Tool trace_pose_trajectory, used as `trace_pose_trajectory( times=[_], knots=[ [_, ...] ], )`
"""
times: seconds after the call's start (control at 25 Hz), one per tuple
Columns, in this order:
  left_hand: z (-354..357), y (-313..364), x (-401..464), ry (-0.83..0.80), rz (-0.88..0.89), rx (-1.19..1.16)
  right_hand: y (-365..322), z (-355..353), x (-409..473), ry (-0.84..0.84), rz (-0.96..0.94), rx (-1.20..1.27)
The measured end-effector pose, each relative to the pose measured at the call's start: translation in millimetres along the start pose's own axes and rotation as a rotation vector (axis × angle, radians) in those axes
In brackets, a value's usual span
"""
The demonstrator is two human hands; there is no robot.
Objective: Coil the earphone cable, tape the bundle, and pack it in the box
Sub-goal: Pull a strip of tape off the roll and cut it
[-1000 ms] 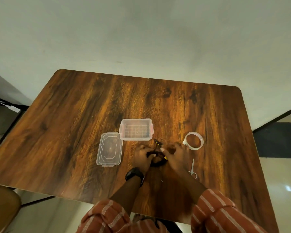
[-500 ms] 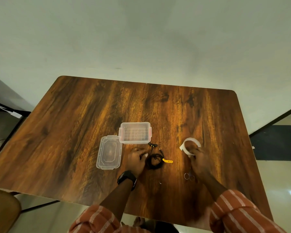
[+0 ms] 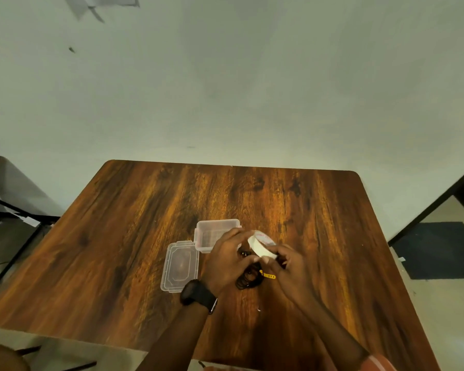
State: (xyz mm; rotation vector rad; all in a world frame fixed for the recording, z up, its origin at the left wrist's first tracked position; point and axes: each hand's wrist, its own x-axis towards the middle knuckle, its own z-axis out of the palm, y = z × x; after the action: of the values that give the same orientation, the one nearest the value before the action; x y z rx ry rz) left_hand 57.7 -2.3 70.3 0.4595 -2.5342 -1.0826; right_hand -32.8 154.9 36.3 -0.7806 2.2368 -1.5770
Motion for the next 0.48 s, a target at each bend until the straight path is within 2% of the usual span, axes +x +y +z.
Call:
trace_pose_trajectory(
  times=[0.32,0.48],
  knots=[
    [-38.8,17.7,-11.1,0.051,0.280,0.080,-38.7,-15.6,-21.1,-0.006,-0.106,0.068],
    [-53.6,26.5,-19.2,0.065,0.448,0.254,-49.6,-21.4,-32.0,-0.017,-0.121,0.005]
  ],
)
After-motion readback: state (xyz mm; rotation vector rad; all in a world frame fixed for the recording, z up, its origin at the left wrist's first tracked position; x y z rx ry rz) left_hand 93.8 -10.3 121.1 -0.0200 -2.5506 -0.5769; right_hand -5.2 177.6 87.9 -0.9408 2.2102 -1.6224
